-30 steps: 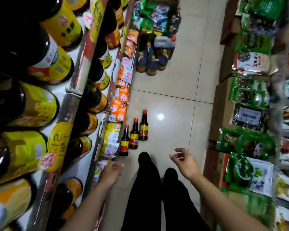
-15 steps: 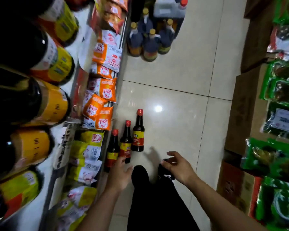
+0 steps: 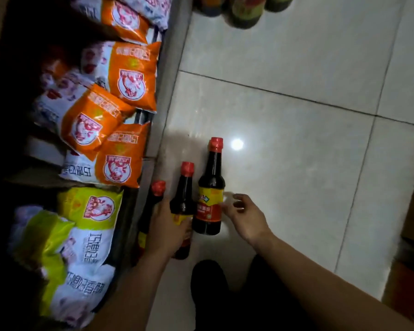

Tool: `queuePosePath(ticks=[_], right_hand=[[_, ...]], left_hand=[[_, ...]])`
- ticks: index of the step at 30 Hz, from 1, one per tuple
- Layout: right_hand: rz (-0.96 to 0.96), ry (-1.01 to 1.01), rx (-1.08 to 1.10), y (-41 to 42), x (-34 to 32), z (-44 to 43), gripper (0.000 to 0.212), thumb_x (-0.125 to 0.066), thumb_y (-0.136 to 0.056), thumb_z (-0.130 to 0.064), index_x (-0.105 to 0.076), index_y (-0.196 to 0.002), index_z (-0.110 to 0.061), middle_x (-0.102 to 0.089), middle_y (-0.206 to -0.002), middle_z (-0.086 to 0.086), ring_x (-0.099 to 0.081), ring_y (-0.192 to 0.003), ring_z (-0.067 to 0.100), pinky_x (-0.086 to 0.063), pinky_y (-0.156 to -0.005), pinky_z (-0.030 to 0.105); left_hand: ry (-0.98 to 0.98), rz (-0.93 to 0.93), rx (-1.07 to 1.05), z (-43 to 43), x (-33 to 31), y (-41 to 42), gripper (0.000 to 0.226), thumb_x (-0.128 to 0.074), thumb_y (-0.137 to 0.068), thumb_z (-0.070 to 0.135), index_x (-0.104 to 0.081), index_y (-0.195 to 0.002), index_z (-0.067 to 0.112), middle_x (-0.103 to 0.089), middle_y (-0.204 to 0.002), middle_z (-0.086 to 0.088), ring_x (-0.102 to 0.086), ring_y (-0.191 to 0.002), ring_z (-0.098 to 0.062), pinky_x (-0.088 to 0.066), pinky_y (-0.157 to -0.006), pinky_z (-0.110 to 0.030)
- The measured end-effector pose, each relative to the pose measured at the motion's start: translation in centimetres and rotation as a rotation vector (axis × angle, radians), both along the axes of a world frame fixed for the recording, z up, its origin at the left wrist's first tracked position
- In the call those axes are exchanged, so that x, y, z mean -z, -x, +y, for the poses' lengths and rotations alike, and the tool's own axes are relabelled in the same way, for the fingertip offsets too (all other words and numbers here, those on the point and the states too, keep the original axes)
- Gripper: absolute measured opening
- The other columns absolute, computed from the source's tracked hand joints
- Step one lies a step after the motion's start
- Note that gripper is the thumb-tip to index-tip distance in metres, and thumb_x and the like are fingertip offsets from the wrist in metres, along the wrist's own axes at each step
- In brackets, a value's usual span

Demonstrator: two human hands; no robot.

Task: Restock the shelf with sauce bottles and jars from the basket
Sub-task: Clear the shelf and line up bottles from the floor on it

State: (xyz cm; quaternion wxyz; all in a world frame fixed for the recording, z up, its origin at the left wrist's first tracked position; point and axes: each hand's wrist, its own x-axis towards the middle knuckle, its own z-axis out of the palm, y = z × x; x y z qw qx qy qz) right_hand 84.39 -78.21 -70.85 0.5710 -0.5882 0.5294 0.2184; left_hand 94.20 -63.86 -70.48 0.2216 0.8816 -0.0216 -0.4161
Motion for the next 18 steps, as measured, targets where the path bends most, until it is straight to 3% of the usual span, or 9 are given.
queuePosePath(ticks=[4, 8, 15, 18], right_hand=[[-0.041, 0.019, -0.025, -1.5, 2.9, 0.1, 0.053, -0.06, -0.087, -0.035, -0.041, -0.131, -0.012, -0.057, -0.124, 0.007, -0.054, -0.099, 0.015, -0.039, -0.077, 0.02], [-0.043, 0.043, -0.001, -3.1, 5.5, 0.3, 0.054, -0.065, -0.083, -0.033, -0.044, -0.128, -0.012, -0.058, -0.124, 0.007, -0.057, -0.106, 0.021, -0.046, -0.082, 0.027], [0.011, 0.106, -0.055, -4.5, 8.6, 0.9, 0.073, -0.077, -0.066, -0.046, -0.042, -0.124, -0.018, -0.058, -0.119, 0.003, -0.06, -0.105, 0.022, -0.049, -0.076, 0.03], [0.035, 0.148, -0.099, -4.4, 9.0, 0.8, 0.07, -0.076, -0.068, -0.045, -0.042, -0.123, -0.018, -0.06, -0.117, 0.004, -0.061, -0.102, 0.024, -0.052, -0.077, 0.035]], left_hand=[[0.037, 0.069, -0.09, 0.1, 3.2, -0.1, 0.08, -0.074, -0.074, 0.016, -0.029, -0.14, 0.02, -0.044, -0.139, -0.006, -0.043, -0.127, -0.024, -0.036, -0.103, -0.038], [-0.03, 0.063, -0.019, 0.5, 5.5, 0.0, 0.088, -0.079, -0.068, 0.02, -0.027, -0.14, 0.021, -0.044, -0.139, -0.007, -0.044, -0.126, -0.026, -0.039, -0.103, -0.042], [-0.139, 0.128, -0.03, 0.5, 7.5, 0.1, 0.073, -0.075, -0.072, 0.03, -0.035, -0.132, 0.017, -0.053, -0.129, -0.009, -0.052, -0.116, -0.03, -0.046, -0.094, -0.044], [-0.148, 0.102, -0.001, 0.3, 7.7, 0.4, 0.065, -0.073, -0.074, 0.027, -0.038, -0.128, 0.014, -0.055, -0.125, -0.01, -0.055, -0.112, -0.03, -0.047, -0.088, -0.039]])
